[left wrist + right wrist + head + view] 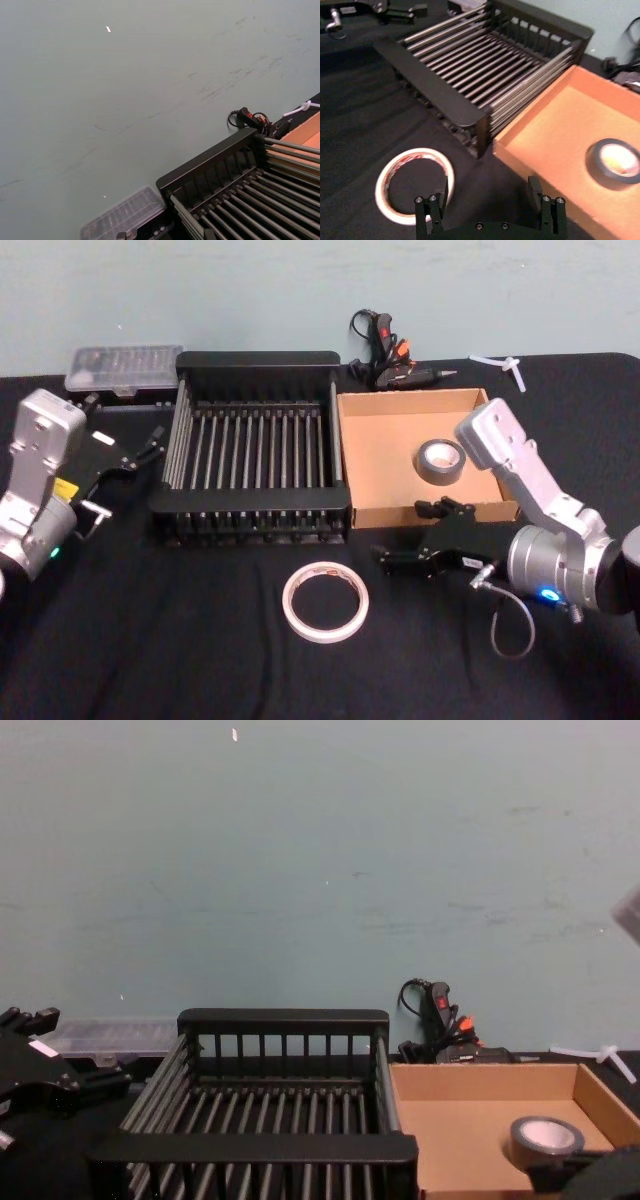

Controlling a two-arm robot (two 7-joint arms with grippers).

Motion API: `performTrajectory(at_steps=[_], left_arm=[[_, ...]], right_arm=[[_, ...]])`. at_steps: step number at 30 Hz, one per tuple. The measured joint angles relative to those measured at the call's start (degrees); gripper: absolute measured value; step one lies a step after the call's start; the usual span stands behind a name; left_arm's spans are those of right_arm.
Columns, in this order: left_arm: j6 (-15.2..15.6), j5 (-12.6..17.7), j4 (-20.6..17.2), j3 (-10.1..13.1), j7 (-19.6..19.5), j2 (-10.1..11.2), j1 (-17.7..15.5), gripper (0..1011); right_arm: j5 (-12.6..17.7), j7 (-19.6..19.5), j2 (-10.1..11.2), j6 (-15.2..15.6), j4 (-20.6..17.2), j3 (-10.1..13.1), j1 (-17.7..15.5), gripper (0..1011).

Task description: Pick up the white tape and place it into the black box , Pick up the silver tape and place it into the brown box.

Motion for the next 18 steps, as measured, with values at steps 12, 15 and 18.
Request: performTrajectory(at_steps=[12,15,18], left_arm=[[0.0,0.0,0.0,0.0,0.0,0.0,0.0,1001],[0.0,0.0,0.0,0.0,0.0,0.0,0.0,1001],[0.0,0.0,0.0,0.0,0.0,0.0,0.0,1001]], right_arm=[[0.9,0.2,-0.4,2.8,1.0,-4.0,2.2,1002],[1.0,0.2,-0.5,3.3,1.6,-5.0,2.9,1002],[1.0,0.2,-0.6,3.9,2.1,-5.8,3.5,1002]])
